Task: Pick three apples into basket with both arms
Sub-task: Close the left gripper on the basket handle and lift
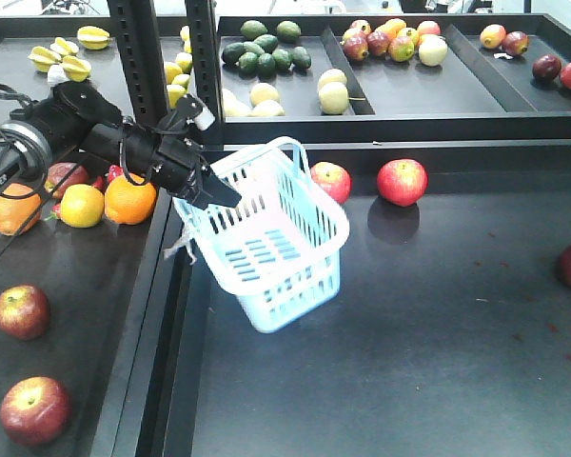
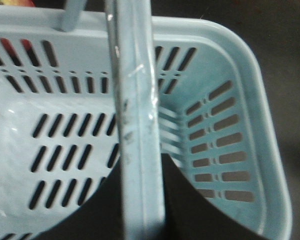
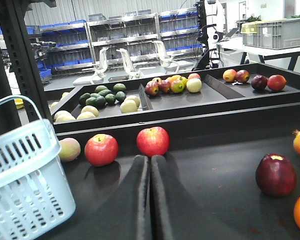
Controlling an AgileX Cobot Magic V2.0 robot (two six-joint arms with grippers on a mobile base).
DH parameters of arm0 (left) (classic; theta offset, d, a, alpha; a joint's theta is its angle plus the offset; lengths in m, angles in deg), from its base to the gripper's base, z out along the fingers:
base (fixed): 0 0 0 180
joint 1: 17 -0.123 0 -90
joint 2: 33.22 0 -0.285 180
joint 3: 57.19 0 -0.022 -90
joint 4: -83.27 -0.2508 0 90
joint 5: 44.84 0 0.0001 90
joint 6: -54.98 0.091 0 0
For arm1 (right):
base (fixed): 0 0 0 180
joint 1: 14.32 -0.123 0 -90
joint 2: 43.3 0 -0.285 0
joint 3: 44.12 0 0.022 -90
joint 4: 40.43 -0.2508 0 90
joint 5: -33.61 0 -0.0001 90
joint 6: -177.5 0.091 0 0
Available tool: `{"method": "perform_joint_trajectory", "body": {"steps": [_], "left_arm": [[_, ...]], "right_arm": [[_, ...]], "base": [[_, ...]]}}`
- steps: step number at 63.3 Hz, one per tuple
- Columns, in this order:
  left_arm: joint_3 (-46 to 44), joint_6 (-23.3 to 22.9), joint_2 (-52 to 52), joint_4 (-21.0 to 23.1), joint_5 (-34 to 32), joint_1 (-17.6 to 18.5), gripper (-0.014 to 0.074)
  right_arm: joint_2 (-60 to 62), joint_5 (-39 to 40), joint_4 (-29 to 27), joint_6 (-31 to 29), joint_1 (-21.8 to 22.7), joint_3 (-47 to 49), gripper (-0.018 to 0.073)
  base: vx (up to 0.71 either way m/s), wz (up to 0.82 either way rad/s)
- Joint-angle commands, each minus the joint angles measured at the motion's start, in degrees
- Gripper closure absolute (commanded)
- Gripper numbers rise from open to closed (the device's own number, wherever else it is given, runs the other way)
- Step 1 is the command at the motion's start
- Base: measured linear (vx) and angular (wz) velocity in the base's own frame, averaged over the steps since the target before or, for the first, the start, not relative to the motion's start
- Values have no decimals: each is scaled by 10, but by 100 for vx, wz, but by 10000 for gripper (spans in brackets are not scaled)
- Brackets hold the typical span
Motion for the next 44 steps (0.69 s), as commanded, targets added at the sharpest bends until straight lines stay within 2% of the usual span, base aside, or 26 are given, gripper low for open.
{"method": "perform_joint_trajectory", "body": {"steps": [1, 5, 17, 24, 31, 36, 41, 44], "left_arm": [[-19, -46, 58, 66, 21, 11, 604], [-19, -79, 64, 64, 21, 21, 604], [-19, -217, 89, 44, 21, 59, 604], [-19, -273, 107, 34, 21, 88, 604], [-19, -348, 122, -14, 21, 124, 604], [-19, -409, 137, -75, 21, 149, 604], [-7, -440, 160, -121, 21, 172, 604], [5, -448, 183, -134, 21, 183, 604]], "right_arm": [[6, 42, 6, -3, 3, -7, 561], [6, 42, 6, -3, 3, -7, 561], [6, 42, 6, -3, 3, -7, 561], [6, 41, 6, -3, 3, -7, 561], [6, 41, 6, -3, 3, -7, 561], [6, 41, 6, -3, 3, -7, 561], [6, 41, 6, -3, 3, -7, 561], [6, 41, 6, -3, 3, -7, 561]], "base": [[0, 0], [0, 0], [0, 0], [0, 0], [0, 0], [0, 0], [0, 0], [0, 0]]}}
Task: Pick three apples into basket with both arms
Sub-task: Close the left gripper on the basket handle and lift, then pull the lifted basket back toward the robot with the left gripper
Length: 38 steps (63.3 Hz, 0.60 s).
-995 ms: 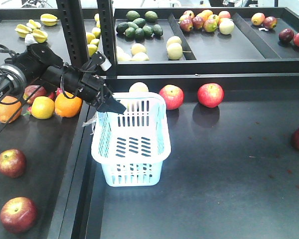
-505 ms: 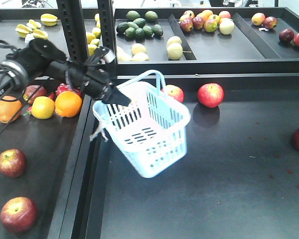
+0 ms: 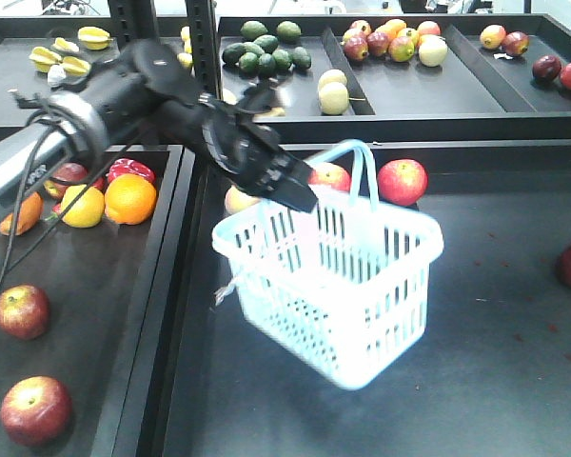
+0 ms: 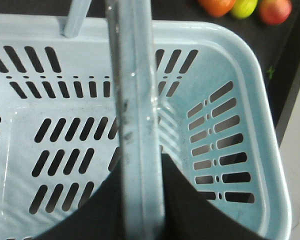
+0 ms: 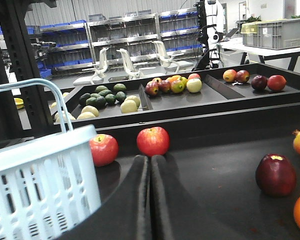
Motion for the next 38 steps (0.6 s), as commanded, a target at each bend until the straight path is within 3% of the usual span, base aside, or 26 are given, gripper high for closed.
{"method": "perform_joint_trajectory", "body": {"steps": [1, 19, 28, 38], "left_arm": [[6, -39, 88, -10, 4, 26, 604], [199, -66, 280, -22, -5, 49, 604], [337, -73, 405, -23, -68, 49, 604], [490, -101, 556, -20, -183, 49, 604]], "right_arm": [[6, 41, 6, -3, 3, -7, 561], [6, 41, 6, -3, 3, -7, 561], [6, 41, 6, -3, 3, -7, 561], [6, 41, 6, -3, 3, -7, 561]], "base": [[0, 0], [0, 0], [0, 0], [0, 0]]}}
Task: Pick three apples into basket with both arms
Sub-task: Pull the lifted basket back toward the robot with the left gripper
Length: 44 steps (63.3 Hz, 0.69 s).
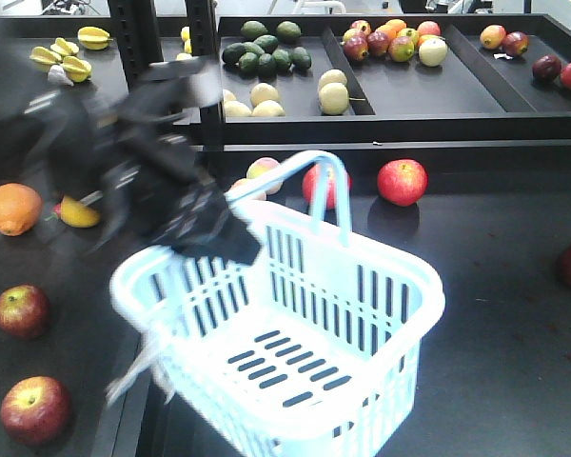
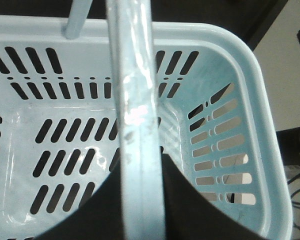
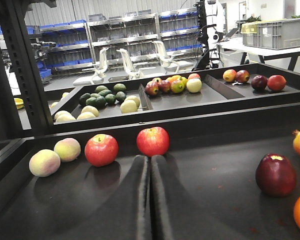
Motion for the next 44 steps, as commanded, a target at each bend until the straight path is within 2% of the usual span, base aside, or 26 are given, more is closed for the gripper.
{"method": "perform_joint_trajectory", "body": {"steps": [1, 12, 20, 30, 44], "left_arm": [[77, -27, 117, 34, -113, 2, 604], [230, -70, 272, 34, -242, 2, 604], [320, -103, 376, 34, -303, 2, 604], [392, -114, 446, 30, -321, 2, 604], [465, -99, 456, 32, -331, 2, 604]], "right_arm": [[6, 41, 6, -3, 3, -7, 561], [6, 41, 6, -3, 3, -7, 561], [6, 42, 6, -3, 3, -7, 561], [6, 42, 6, -3, 3, -7, 561], [6, 42, 6, -3, 3, -7, 561]], "base": [[0, 0], [0, 0], [0, 0], [0, 0], [0, 0]]}}
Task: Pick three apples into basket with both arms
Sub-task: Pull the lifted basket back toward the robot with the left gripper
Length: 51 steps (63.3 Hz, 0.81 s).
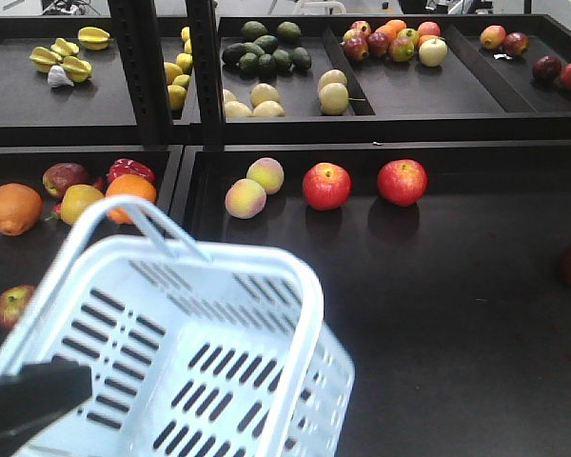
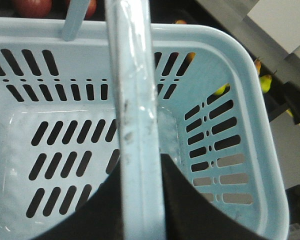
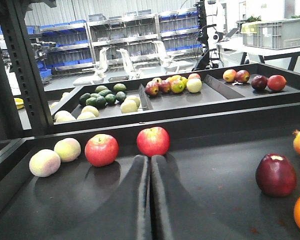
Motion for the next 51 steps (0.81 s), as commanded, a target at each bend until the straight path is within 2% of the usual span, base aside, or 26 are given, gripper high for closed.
{"method": "perform_joint_trajectory", "body": {"steps": [1, 19, 30, 51], "left_arm": [[6, 8, 2, 26, -61, 2, 604], [5, 11, 2, 27, -127, 2, 604], [5, 11, 2, 27, -98, 2, 604], [5, 11, 2, 27, -4, 2, 604]], "right_arm": [[6, 42, 6, -3, 3, -7, 561], [6, 42, 6, -3, 3, -7, 561], [6, 42, 6, -3, 3, -7, 561], [6, 42, 6, -3, 3, -7, 561]], "base": [[0, 0], [0, 0], [0, 0], [0, 0]]}}
